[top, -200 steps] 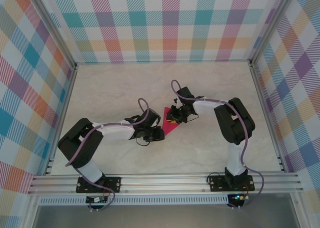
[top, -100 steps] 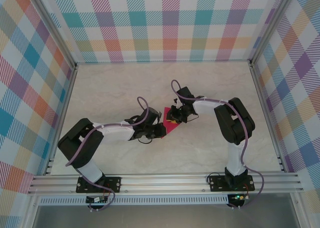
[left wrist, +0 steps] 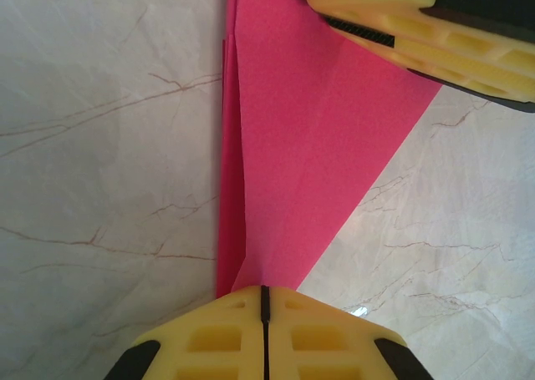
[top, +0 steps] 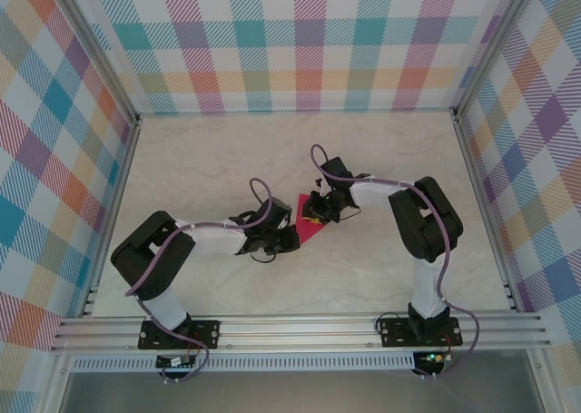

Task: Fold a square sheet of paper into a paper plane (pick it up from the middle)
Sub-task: Fourth fold the wing at the center of the table.

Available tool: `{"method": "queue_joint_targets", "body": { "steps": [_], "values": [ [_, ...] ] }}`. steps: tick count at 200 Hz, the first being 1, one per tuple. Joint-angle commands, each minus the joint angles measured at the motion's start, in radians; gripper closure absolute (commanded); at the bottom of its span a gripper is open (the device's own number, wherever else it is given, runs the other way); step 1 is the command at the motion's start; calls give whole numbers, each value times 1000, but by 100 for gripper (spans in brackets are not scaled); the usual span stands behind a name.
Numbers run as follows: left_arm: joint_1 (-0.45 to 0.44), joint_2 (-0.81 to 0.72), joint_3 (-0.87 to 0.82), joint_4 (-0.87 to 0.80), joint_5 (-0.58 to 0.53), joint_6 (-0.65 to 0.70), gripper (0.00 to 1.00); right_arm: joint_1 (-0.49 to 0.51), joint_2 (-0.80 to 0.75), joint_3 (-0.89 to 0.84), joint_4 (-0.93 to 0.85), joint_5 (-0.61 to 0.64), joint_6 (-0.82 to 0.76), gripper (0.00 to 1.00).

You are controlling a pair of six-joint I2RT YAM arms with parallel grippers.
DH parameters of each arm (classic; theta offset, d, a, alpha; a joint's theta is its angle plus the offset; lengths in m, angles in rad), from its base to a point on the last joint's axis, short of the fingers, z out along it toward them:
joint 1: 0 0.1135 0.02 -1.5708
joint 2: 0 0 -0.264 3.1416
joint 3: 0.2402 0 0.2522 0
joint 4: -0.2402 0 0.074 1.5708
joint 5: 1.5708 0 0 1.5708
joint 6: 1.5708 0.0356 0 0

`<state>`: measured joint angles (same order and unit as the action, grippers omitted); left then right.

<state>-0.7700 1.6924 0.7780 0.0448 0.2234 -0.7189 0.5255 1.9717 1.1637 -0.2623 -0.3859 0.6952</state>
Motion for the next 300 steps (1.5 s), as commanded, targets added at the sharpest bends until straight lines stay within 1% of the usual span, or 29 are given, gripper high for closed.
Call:
{"method": "queue_joint_targets", "body": {
  "steps": [1, 21, 54, 107, 125, 151, 171, 198, 212, 253, 281, 300],
  "values": [
    [-2, -7, -51, -78, 6, -23, 93, -1, 93, -25, -47, 143, 0, 78],
    [-7, -7, -69, -78, 22, -33, 93, -1, 95, -25, -47, 144, 1, 78],
    [-14, -16, -89, -120, 16, -32, 94, -1, 96, -25, -48, 146, 1, 78],
    [-47, -84, -153, -180, 15, -50, 94, -1, 94, -24, -51, 148, 0, 79],
    [-50, -106, -145, -204, 17, -34, 94, 0, 94, -22, -52, 147, 0, 79],
    [-48, -154, -99, -222, -31, -1, 94, -1, 93, -22, -52, 143, -1, 79],
    [-37, -198, -67, -164, -67, 13, 92, -1, 95, -22, -48, 141, 0, 79],
    [-19, -207, -61, 0, -95, 1, 91, -1, 96, -21, -48, 136, 1, 79],
    [-13, -176, -61, 65, -110, -12, 91, -1, 96, -21, -46, 132, 1, 79],
    [5, -52, -54, 226, -65, -58, 91, -1, 95, -22, -43, 122, 1, 79],
    [14, 21, -45, 291, -47, -77, 93, -1, 95, -24, -38, 118, 1, 79],
    [16, 37, -46, 302, -59, -82, 93, -1, 95, -25, -36, 116, 1, 79]
  ]
}}
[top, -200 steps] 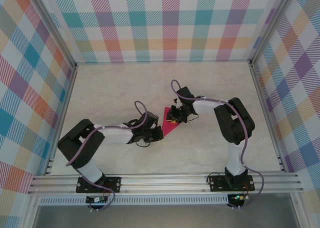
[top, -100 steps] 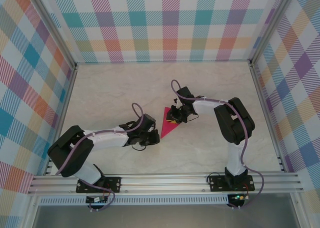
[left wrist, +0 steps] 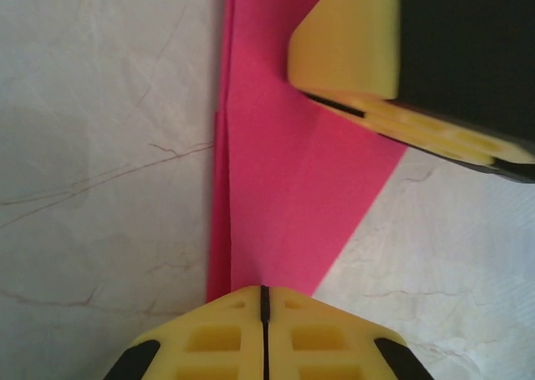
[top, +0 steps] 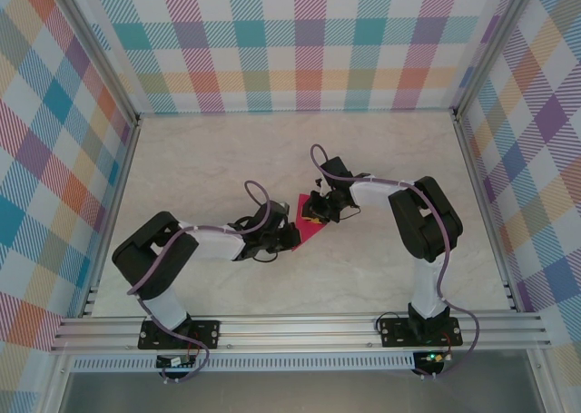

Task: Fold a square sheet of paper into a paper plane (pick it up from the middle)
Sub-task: Fourth fold the wing at the center of the table.

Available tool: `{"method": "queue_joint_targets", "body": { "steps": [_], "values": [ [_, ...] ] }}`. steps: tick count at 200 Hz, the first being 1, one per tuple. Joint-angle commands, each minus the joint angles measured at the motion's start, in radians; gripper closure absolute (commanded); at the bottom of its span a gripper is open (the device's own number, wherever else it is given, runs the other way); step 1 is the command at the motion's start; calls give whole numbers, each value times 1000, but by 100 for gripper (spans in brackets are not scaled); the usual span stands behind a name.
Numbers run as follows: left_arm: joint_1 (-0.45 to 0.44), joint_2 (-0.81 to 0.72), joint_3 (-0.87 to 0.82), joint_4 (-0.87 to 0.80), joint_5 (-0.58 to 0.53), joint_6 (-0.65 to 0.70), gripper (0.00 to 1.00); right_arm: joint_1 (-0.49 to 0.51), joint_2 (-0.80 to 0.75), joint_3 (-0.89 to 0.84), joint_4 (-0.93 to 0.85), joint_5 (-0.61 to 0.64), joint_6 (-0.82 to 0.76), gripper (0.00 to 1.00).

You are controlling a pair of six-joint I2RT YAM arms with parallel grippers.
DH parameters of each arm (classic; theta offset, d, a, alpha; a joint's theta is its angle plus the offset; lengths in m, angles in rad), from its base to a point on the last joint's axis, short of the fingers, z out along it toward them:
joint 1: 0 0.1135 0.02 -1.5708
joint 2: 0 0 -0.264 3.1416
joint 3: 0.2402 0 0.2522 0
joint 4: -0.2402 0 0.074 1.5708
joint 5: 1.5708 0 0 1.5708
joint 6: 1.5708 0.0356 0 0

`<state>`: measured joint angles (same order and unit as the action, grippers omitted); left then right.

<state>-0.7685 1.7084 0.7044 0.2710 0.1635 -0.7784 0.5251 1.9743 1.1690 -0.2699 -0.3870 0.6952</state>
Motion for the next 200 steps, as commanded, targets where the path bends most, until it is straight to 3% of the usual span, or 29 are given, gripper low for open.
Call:
{"method": "queue_joint_targets", "body": {
  "steps": [1, 104, 152, 200],
  "values": [
    [14, 22, 27, 75, 0, -23, 93, 0, 92, -30, -29, 117, 1, 79],
    [16, 50, -3, 25, 9, -33, 95, 0, 62, -27, -27, 103, 0, 79],
    [26, 19, 15, 139, 2, -40, 80, -1, 61, -34, -8, 80, 4, 79],
    [26, 57, 6, 123, -38, -35, 87, -1, 51, -32, -6, 70, 1, 79]
  ]
}}
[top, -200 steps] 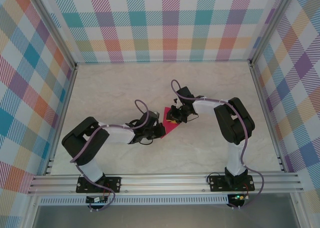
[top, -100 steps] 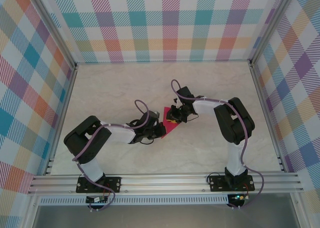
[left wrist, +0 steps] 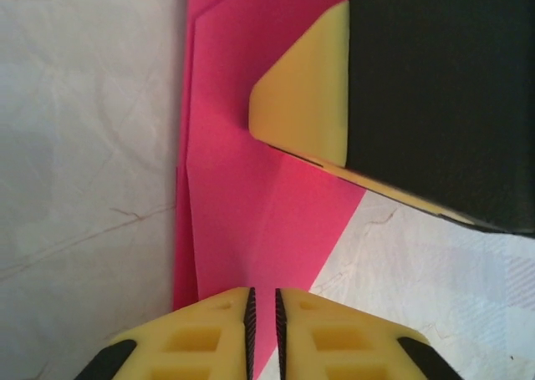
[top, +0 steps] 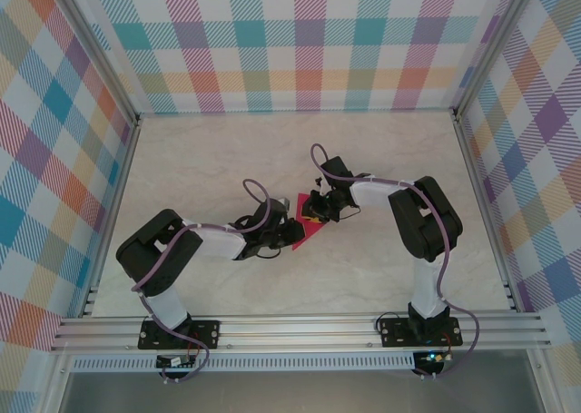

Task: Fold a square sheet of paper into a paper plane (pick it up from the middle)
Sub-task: Fourth fold the wing at the center of the table.

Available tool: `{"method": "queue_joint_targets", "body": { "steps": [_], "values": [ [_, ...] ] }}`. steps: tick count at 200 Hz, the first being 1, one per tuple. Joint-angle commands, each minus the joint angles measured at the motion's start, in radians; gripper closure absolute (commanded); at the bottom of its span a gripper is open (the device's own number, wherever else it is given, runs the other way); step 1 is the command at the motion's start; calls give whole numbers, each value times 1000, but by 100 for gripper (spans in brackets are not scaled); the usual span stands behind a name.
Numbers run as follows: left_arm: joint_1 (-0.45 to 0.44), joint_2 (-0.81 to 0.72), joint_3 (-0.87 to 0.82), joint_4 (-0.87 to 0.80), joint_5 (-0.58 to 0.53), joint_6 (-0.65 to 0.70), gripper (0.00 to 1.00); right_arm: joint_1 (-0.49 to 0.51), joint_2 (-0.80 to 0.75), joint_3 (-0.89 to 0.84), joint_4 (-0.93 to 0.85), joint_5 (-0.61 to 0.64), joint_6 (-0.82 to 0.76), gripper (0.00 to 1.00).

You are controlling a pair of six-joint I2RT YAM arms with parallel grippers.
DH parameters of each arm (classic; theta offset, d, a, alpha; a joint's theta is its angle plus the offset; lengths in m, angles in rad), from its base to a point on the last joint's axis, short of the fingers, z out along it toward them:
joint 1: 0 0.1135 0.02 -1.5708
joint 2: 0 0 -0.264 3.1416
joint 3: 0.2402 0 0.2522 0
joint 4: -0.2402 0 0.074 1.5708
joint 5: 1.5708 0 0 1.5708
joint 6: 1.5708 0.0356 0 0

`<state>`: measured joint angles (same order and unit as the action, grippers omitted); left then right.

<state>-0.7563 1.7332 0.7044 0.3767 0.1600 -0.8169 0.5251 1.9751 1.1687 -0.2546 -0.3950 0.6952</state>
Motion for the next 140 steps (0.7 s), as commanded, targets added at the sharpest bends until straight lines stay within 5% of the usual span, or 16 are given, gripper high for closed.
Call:
{"method": "queue_joint_targets", "body": {
  "steps": [1, 89, 140],
  "values": [
    [15, 33, 6, 18, -35, 4, 87, -1, 50, -32, -21, 78, 1, 79],
    [14, 45, -70, -48, -15, -5, 100, -2, -114, -67, 56, 26, -53, 79],
    [14, 44, -57, -62, -10, 7, 100, 1, -74, -106, 111, -88, -61, 92]
  ]
}}
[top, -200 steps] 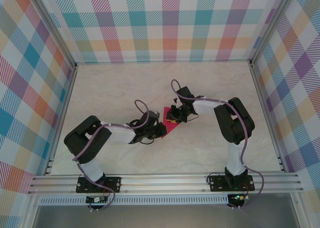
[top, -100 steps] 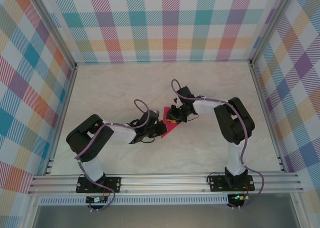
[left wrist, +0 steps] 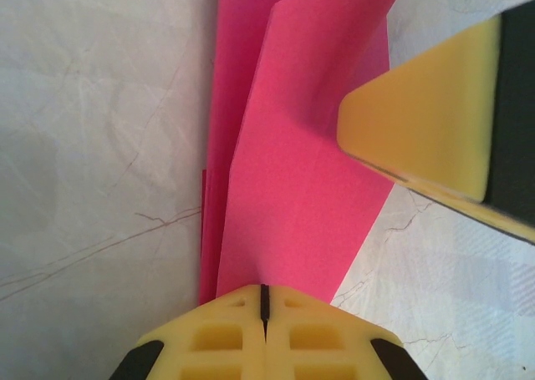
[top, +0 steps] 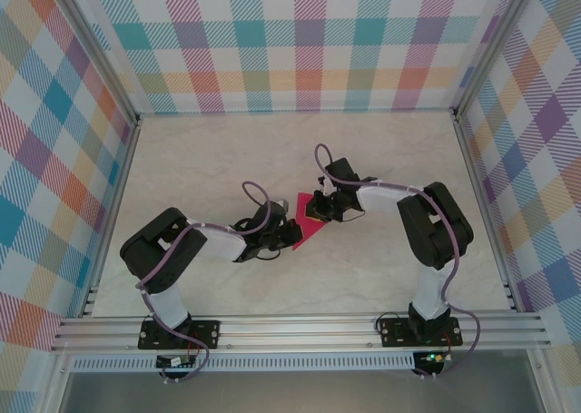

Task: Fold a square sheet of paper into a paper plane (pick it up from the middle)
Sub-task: Fourth fold the wing at the center of the table.

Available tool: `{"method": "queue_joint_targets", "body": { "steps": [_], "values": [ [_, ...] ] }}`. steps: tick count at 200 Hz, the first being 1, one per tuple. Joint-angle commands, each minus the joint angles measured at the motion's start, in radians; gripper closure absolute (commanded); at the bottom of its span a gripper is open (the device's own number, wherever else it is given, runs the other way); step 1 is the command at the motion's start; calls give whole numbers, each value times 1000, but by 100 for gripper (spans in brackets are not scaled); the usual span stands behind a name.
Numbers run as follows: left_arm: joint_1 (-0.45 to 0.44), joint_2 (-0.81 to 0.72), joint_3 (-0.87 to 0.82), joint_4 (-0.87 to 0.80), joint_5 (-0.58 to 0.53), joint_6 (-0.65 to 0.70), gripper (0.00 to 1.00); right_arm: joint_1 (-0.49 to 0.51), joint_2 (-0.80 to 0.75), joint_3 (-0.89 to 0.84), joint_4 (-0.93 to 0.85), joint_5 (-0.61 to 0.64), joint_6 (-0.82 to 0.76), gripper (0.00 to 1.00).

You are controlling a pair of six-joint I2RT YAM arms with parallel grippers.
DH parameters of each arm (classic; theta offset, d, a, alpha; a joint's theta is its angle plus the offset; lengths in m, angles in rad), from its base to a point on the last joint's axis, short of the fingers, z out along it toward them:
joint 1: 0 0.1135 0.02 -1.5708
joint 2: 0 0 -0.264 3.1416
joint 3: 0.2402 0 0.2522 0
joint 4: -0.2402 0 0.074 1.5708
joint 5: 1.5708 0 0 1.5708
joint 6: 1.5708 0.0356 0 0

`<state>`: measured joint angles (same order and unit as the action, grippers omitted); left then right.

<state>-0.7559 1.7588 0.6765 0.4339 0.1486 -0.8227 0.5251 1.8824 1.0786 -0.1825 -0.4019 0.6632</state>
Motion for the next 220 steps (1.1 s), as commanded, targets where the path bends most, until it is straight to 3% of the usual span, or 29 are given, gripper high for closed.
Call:
{"method": "queue_joint_targets", "body": {
  "steps": [1, 67, 220],
  "values": [
    [13, 18, -29, -119, 2, 12, 100, 1, 21, -16, 39, -83, -29, 92],
    [13, 7, -30, -171, 10, 19, 100, -3, 110, 61, -13, -58, -103, 96],
    [13, 24, -77, -183, 49, 21, 100, -153, 224, 217, -25, -19, -174, 95]
  ]
}}
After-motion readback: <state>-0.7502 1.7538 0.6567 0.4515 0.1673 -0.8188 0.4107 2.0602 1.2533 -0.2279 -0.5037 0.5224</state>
